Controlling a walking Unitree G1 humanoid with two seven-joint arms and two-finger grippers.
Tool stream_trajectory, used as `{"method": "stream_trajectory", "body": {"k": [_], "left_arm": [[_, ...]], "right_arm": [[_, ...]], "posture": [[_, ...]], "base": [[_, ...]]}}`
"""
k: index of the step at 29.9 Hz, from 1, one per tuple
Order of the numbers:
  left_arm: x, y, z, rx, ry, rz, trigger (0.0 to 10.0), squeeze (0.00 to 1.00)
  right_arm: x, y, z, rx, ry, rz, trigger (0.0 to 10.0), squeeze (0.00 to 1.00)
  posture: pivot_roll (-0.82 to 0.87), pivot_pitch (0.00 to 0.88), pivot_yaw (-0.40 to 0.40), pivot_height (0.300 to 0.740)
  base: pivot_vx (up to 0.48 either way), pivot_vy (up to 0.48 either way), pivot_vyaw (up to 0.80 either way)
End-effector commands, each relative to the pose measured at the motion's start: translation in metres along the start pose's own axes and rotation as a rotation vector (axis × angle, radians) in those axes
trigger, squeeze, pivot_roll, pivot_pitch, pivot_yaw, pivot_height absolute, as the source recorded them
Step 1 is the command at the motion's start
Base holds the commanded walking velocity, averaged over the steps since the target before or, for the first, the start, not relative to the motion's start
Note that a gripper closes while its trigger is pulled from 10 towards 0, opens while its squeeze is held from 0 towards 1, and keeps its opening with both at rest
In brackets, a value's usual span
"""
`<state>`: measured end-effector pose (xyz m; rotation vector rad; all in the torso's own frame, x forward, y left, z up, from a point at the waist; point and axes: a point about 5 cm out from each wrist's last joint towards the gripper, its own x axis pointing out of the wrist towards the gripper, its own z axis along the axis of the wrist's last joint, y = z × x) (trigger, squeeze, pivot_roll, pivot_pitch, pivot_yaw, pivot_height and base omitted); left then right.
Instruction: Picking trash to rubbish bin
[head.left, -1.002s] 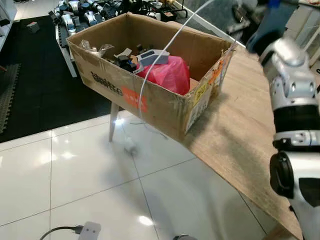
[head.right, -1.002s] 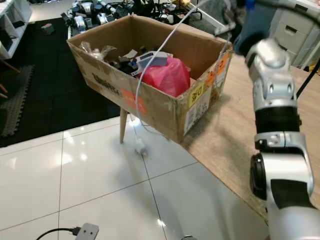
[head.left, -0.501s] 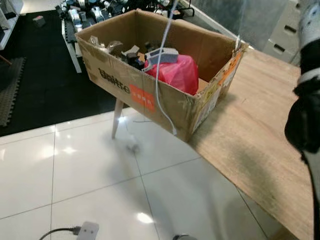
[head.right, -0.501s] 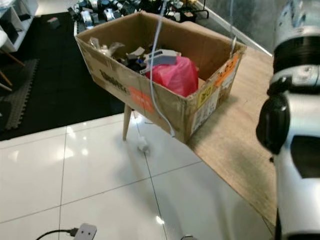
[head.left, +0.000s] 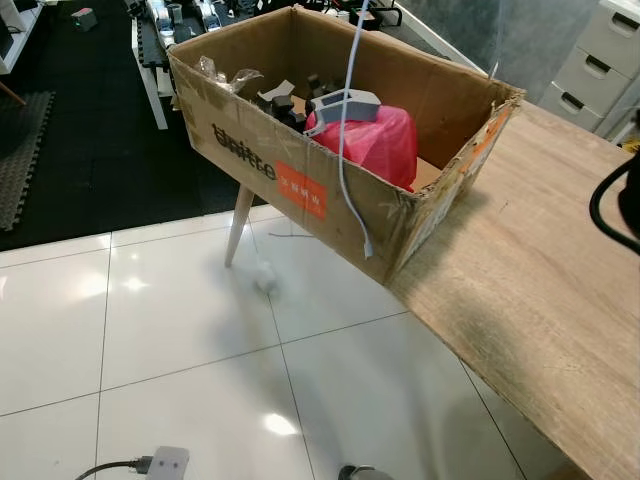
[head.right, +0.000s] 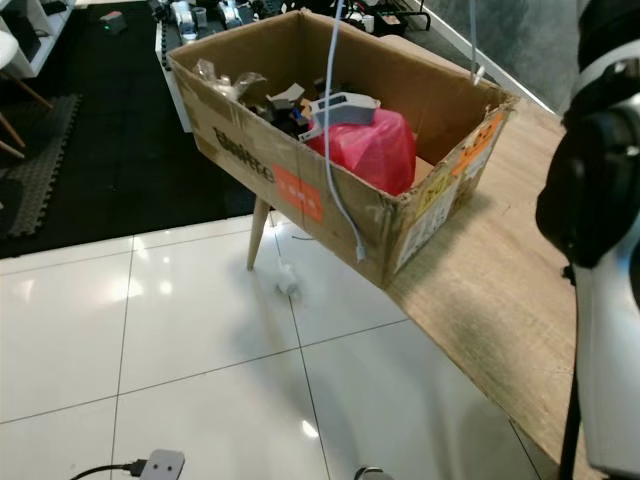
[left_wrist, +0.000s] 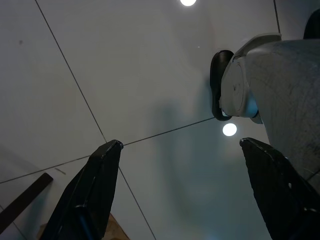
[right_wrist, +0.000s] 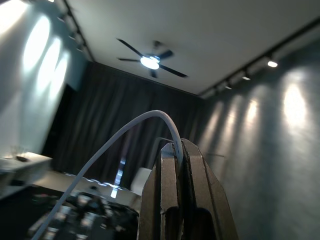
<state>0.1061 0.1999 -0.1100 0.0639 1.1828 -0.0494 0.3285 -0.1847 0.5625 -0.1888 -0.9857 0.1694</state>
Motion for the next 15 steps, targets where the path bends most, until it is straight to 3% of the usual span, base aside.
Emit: {"method": "stream_trajectory", "body": {"k": [1, 8, 12, 15], "left_arm": [[-0.002, -0.035, -0.032, -0.008, 0.105, -0.112, 10.0, 0.0], [-0.002, -0.033, -0.031, -0.01, 0.104, -0.11, 10.0, 0.0], [-0.001, -0.033, -0.027, -0.016, 0.092, -0.108, 10.0, 0.0], [-0.001, -0.033, -0.026, -0.017, 0.09, -0.108, 10.0, 0.0]], "right_arm": [[0.003, 0.003, 0.006, 0.026, -0.032, 0.024, 10.0, 0.0], [0.005, -0.005, 0.02, -0.06, -0.062, -0.067, 10.0, 0.0], [0.006, -0.016, 0.038, -0.155, -0.11, -0.138, 10.0, 0.0], [0.006, -0.019, 0.043, -0.168, -0.124, -0.151, 10.0, 0.0]], "posture": [[0.06, 0.152, -0.081, 0.74], [0.06, 0.154, -0.08, 0.74], [0.07, 0.154, -0.08, 0.74], [0.07, 0.153, -0.079, 0.74]], "base": [[0.0, 0.0, 0.0], [0.0, 0.0, 0.0], [0.0, 0.0, 0.0], [0.0, 0.0, 0.0]]}}
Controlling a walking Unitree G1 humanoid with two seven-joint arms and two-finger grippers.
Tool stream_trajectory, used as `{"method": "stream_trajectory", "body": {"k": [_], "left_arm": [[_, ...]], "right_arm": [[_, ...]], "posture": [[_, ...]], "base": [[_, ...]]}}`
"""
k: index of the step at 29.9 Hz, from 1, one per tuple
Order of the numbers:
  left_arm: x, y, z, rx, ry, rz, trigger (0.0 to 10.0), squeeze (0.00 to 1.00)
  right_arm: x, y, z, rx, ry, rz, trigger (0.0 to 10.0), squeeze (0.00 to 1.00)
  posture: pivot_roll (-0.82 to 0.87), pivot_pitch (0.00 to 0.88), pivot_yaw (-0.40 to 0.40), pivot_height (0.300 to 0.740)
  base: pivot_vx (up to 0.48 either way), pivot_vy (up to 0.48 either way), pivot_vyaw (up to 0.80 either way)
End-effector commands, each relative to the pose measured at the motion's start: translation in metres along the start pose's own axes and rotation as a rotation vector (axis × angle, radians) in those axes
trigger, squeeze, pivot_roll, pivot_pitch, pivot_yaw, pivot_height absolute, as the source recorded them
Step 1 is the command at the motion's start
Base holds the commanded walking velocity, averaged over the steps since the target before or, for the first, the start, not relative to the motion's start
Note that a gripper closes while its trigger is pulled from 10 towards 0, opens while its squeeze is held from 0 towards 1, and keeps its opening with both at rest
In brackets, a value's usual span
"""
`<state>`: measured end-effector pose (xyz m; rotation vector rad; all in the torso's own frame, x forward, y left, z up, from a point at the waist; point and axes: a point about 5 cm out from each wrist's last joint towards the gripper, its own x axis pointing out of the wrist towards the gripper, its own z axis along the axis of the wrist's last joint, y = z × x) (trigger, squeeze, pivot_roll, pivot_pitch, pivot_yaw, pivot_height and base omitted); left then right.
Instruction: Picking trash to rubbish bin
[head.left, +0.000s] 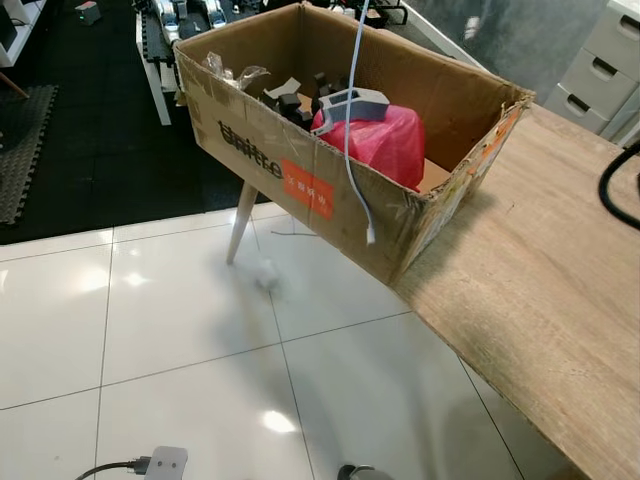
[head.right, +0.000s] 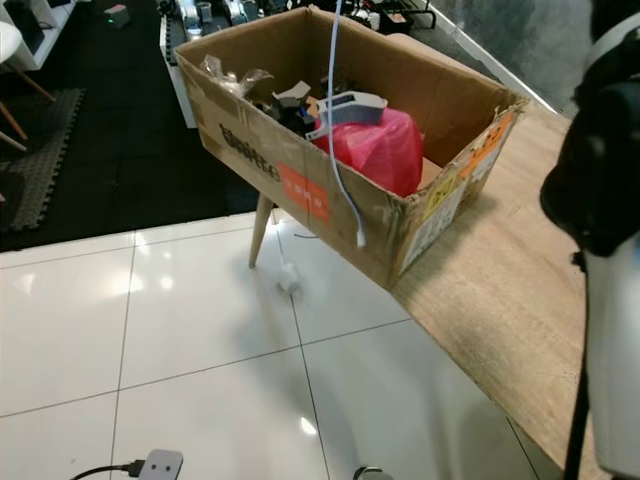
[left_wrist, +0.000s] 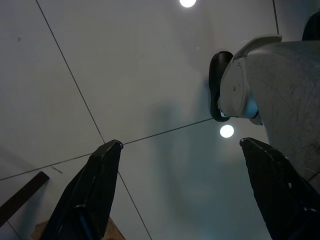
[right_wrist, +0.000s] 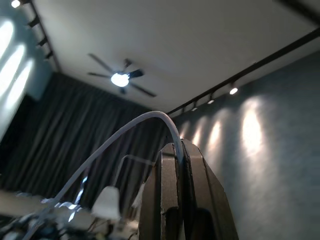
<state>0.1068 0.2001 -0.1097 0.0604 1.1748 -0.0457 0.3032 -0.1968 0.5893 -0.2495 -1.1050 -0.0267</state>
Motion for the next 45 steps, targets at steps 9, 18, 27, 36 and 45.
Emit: {"method": "stream_trajectory", "body": {"k": [9, 18, 27, 36, 45], "left_arm": [[-0.001, -0.032, -0.025, -0.018, 0.094, -0.105, 10.0, 0.0], [0.0, -0.036, -0.021, -0.018, 0.087, -0.111, 10.0, 0.0], [0.0, -0.031, -0.02, -0.011, 0.087, -0.104, 10.0, 0.0], [-0.001, -0.025, -0.023, 0.008, 0.094, -0.098, 10.0, 0.0], [-0.001, -0.023, -0.022, 0.019, 0.095, -0.099, 10.0, 0.0]], "right_arm": [[0.011, -0.015, 0.043, -0.087, -0.123, -0.034, 10.0, 0.0], [0.005, -0.003, 0.012, -0.07, 0.001, 0.047, 10.0, 0.0], [-0.022, 0.009, -0.057, -0.232, 0.275, 0.126, 10.0, 0.0], [-0.06, 0.021, -0.115, -0.391, 0.516, 0.256, 10.0, 0.0], [-0.094, 0.074, -0.147, -0.18, 0.573, 0.636, 10.0, 0.0]], "posture": [[0.06, 0.142, -0.082, 0.74], [0.05, 0.135, -0.082, 0.74], [0.06, 0.138, -0.057, 0.74], [0.05, 0.146, -0.034, 0.74], [0.04, 0.153, -0.028, 0.74]], "base": [[0.0, 0.0, 0.0], [0.0, 0.0, 0.0], [0.0, 0.0, 0.0], [0.0, 0.0, 0.0], [0.0, 0.0, 0.0]]}}
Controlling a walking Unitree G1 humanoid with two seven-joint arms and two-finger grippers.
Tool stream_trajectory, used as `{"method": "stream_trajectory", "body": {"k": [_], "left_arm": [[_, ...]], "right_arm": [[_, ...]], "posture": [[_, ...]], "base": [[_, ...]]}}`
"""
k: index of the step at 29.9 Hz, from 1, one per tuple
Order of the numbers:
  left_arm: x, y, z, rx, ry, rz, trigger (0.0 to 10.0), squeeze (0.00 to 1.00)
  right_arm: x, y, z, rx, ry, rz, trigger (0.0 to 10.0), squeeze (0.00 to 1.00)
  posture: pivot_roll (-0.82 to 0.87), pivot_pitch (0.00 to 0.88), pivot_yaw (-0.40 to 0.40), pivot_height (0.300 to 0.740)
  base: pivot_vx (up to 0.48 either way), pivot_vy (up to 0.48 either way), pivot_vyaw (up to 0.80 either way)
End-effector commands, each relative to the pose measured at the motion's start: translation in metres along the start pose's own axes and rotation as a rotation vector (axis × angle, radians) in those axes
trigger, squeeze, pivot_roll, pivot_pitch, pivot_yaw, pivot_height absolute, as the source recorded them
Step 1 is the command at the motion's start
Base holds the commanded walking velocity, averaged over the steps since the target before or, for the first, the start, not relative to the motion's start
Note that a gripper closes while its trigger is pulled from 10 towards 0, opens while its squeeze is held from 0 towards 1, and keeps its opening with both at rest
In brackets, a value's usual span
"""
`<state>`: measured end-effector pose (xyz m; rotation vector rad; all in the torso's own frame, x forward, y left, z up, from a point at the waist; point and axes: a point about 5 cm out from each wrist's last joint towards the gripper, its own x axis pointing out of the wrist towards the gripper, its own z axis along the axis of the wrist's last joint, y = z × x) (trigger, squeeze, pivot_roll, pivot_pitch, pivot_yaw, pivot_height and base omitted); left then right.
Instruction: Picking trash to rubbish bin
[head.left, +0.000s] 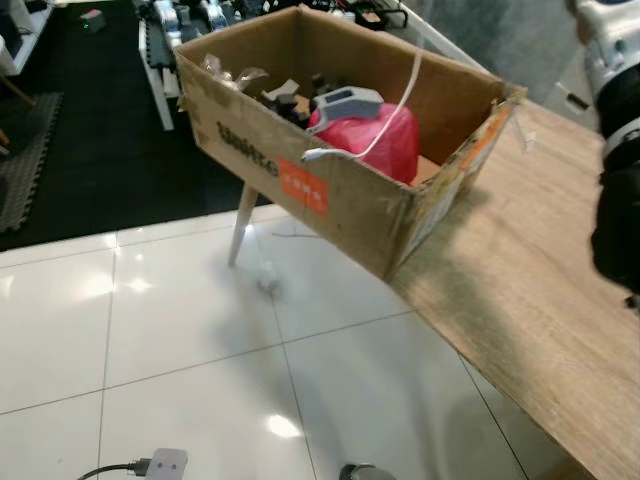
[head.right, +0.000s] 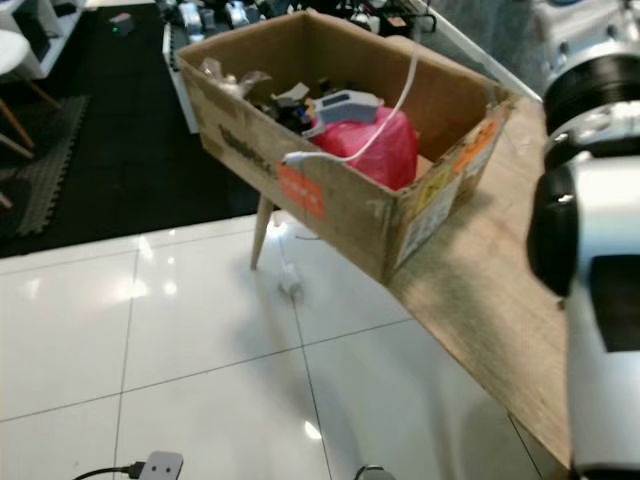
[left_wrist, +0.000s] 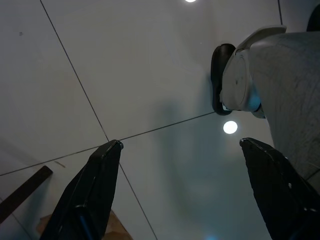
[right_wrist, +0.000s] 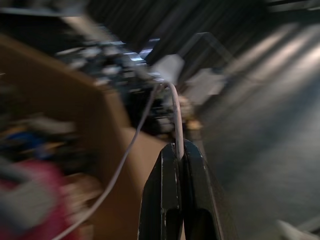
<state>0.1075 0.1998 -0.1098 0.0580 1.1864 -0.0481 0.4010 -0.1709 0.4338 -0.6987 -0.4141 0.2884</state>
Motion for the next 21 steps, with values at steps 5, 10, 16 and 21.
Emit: {"method": "stream_trajectory", "body": {"k": [5, 10, 16, 21], "left_arm": [[-0.001, -0.023, -0.023, 0.026, 0.087, -0.1, 10.0, 0.0], [-0.001, -0.023, -0.024, 0.028, 0.089, -0.101, 10.0, 0.0], [-0.001, -0.024, -0.025, 0.031, 0.09, -0.103, 10.0, 0.0], [-0.001, -0.026, -0.024, 0.03, 0.088, -0.108, 10.0, 0.0]], "right_arm": [[0.004, 0.032, -0.013, 0.056, -0.025, 0.17, 10.0, 0.0], [0.004, 0.042, -0.017, 0.058, -0.019, 0.246, 10.0, 0.0], [0.002, 0.058, -0.031, 0.194, -0.01, 0.353, 10.0, 0.0], [-0.003, 0.057, -0.039, 0.293, 0.009, 0.394, 10.0, 1.0]], "posture": [[0.04, 0.157, -0.025, 0.74], [0.04, 0.155, -0.025, 0.74], [0.04, 0.15, -0.03, 0.74], [0.03, 0.152, -0.033, 0.74]], "base": [[0.0, 0.0, 0.0], [0.0, 0.0, 0.0], [0.0, 0.0, 0.0], [0.0, 0.0, 0.0]]}}
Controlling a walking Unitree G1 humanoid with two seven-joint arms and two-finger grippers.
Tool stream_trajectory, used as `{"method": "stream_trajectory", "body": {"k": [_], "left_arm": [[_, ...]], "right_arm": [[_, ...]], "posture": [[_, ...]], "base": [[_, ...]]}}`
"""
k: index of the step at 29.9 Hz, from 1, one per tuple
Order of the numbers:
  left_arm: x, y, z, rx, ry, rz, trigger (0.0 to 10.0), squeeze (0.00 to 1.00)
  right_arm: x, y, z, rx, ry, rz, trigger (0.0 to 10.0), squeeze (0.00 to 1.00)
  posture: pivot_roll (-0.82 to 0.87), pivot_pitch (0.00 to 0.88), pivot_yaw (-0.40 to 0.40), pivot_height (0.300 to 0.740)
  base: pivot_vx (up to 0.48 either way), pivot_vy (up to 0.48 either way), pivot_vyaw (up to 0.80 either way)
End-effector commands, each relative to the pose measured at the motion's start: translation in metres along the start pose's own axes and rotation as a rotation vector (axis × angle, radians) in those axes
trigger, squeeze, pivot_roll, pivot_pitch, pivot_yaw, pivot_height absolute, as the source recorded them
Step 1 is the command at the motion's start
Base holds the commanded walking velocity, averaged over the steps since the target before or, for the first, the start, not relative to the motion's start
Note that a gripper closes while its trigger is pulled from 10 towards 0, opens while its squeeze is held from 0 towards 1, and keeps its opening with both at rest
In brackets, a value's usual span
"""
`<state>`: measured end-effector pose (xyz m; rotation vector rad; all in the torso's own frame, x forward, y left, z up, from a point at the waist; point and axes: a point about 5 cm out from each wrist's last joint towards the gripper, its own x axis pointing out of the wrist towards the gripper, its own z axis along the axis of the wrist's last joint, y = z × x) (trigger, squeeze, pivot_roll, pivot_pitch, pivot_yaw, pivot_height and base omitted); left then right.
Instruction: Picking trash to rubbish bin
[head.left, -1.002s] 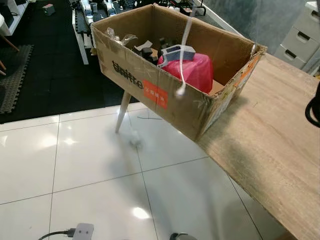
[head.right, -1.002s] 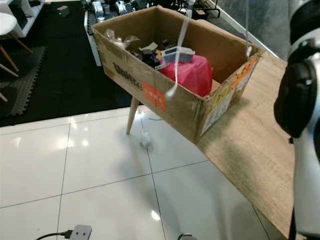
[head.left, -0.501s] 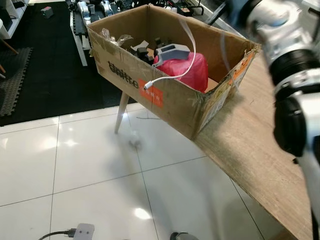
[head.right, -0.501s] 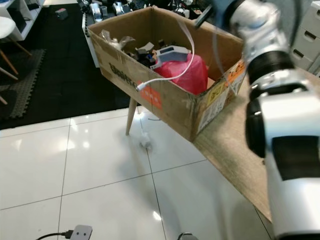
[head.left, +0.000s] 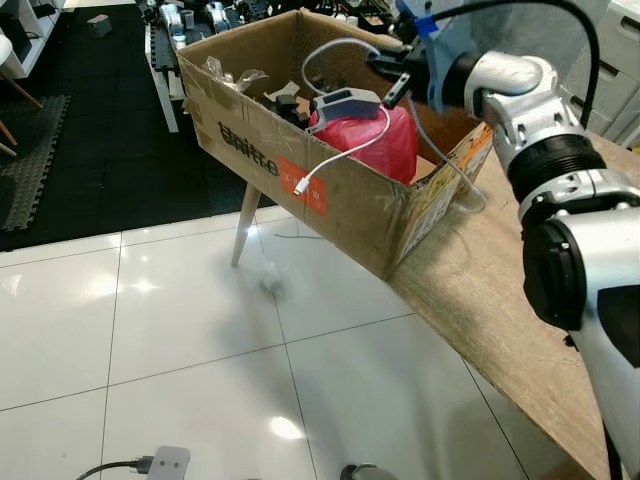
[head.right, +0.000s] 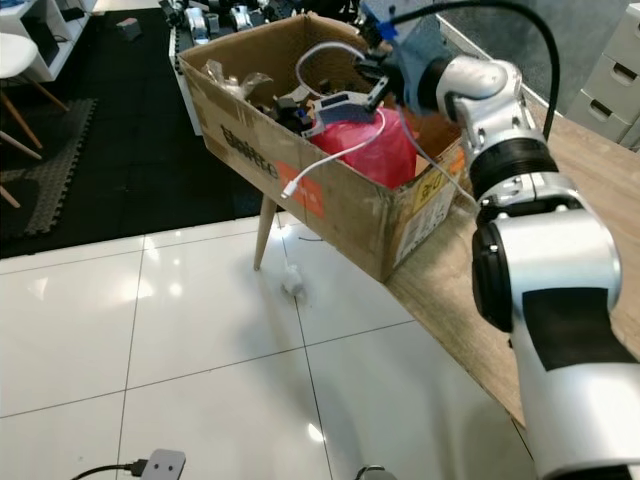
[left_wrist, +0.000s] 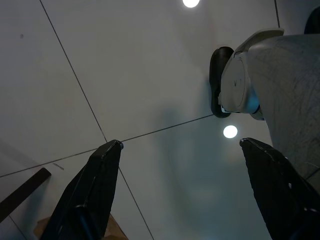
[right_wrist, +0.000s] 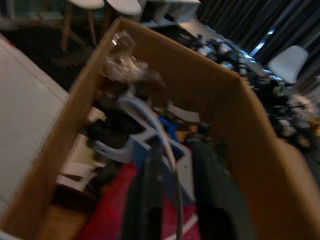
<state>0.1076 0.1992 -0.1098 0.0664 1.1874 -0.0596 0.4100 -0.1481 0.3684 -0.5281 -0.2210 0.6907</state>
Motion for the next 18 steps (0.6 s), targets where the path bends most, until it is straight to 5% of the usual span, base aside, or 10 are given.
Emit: {"method": "stream_trajectory", "body": {"k": [1, 9, 15, 18], "left_arm": [[-0.001, -0.027, -0.023, 0.017, 0.086, -0.105, 10.0, 0.0], [0.0, -0.029, -0.023, 0.014, 0.086, -0.108, 10.0, 0.0], [0.0, -0.03, -0.02, 0.013, 0.081, -0.106, 10.0, 0.0], [0.001, -0.03, -0.018, 0.015, 0.077, -0.107, 10.0, 0.0]], "right_arm": [[-0.004, -0.003, -0.001, 0.062, -0.025, 0.014, 10.0, 1.0], [-0.018, -0.018, 0.014, 0.145, -0.138, 0.029, 10.0, 1.0], [-0.039, -0.028, 0.016, 0.048, -0.117, 0.123, 10.0, 1.0], [-0.055, -0.041, 0.03, 0.075, -0.219, 0.125, 10.0, 1.0]], "posture": [[0.03, 0.152, -0.033, 0.74], [0.03, 0.144, -0.037, 0.74], [0.02, 0.138, -0.036, 0.74], [0.02, 0.127, -0.034, 0.74]], "base": [[0.0, 0.0, 0.0], [0.0, 0.0, 0.0], [0.0, 0.0, 0.0], [0.0, 0.0, 0.0]]}}
